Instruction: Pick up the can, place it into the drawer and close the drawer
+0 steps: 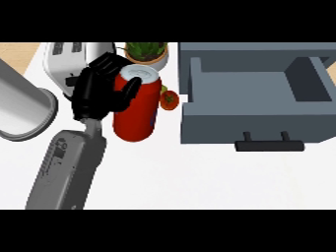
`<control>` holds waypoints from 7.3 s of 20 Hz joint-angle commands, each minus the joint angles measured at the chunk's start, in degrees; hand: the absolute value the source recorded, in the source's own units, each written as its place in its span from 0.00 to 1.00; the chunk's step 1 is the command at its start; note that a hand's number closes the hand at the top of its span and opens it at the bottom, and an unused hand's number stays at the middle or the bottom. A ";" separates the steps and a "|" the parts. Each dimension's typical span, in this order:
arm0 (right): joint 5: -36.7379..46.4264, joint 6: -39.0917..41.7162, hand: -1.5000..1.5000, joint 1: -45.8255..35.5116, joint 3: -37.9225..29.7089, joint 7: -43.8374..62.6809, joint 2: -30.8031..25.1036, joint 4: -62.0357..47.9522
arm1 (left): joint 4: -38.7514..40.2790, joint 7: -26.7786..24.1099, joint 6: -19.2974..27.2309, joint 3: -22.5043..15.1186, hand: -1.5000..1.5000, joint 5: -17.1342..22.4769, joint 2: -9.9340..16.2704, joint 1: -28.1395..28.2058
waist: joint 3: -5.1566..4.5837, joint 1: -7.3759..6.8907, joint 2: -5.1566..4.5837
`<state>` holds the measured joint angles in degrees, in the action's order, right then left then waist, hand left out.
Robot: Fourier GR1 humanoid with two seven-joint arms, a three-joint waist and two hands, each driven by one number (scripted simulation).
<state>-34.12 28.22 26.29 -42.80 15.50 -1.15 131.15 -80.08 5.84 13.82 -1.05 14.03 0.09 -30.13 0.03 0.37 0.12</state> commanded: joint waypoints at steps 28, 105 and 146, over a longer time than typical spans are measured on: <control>1.76 -1.07 0.00 -3.34 2.84 0.26 -0.90 -0.79 | 34.38 -6.21 19.36 -10.79 1.00 13.50 -0.09 -38.38 | 0.01 2.34 -0.60; 79.19 -12.19 0.00 -35.28 39.63 -15.63 -4.59 -12.04 | 50.19 -16.67 31.42 -32.86 0.00 44.77 3.68 -51.57 | -0.03 -1.05 -0.32; 107.82 -63.82 0.00 -80.73 34.82 -23.72 -7.90 -106.40 | 22.30 -3.05 32.69 -31.88 0.00 34.50 22.87 -35.00 | 0.09 -4.77 -1.40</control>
<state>73.50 -31.35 -51.94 -6.33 -8.37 -9.11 31.16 -56.33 2.21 47.15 -32.94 49.32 21.51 -66.58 -0.64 -3.86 -0.13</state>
